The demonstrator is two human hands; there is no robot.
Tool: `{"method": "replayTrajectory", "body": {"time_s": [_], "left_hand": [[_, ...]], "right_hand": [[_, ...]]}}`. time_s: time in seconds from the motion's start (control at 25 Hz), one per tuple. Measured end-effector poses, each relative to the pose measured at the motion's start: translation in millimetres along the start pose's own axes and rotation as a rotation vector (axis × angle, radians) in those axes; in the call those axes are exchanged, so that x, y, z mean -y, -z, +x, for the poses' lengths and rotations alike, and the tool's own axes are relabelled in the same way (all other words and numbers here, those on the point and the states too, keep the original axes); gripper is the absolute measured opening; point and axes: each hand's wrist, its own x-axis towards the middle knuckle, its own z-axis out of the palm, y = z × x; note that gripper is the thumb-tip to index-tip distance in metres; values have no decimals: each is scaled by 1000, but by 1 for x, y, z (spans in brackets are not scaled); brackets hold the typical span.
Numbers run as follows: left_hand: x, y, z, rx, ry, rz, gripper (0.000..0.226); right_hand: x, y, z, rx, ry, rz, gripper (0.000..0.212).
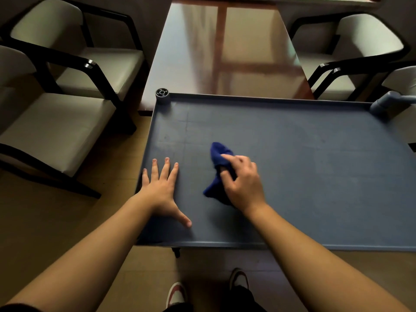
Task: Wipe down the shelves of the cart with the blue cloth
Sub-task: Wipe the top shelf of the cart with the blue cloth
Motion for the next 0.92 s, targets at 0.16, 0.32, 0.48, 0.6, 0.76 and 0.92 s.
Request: {"method": "replayTrajectory", "body": {"time_s": [0.16,0.32,0.48,0.6,0.76,0.92], "left_hand": [[6,-3,0,15,-21,5,192],[3,-4,2,12,-17,17,191],[4,-5,3,9,-20,13,192],[4,-5,2,3,-25,-1,192],[6,-5,1,3,-42,-18,190],[4,-6,0,0,-40,-18,189]], "right_hand": [[43,-50,-14,300,128,-355,58],[40,-59,-30,296,190,-414,43],[21,-32,-55,339,331,-355,33],[2,-9,-70,381,335,-367,30],[-33,27,-87,346,180,-424,30],[-79,63,-99,229,-132,-468,32]]}}
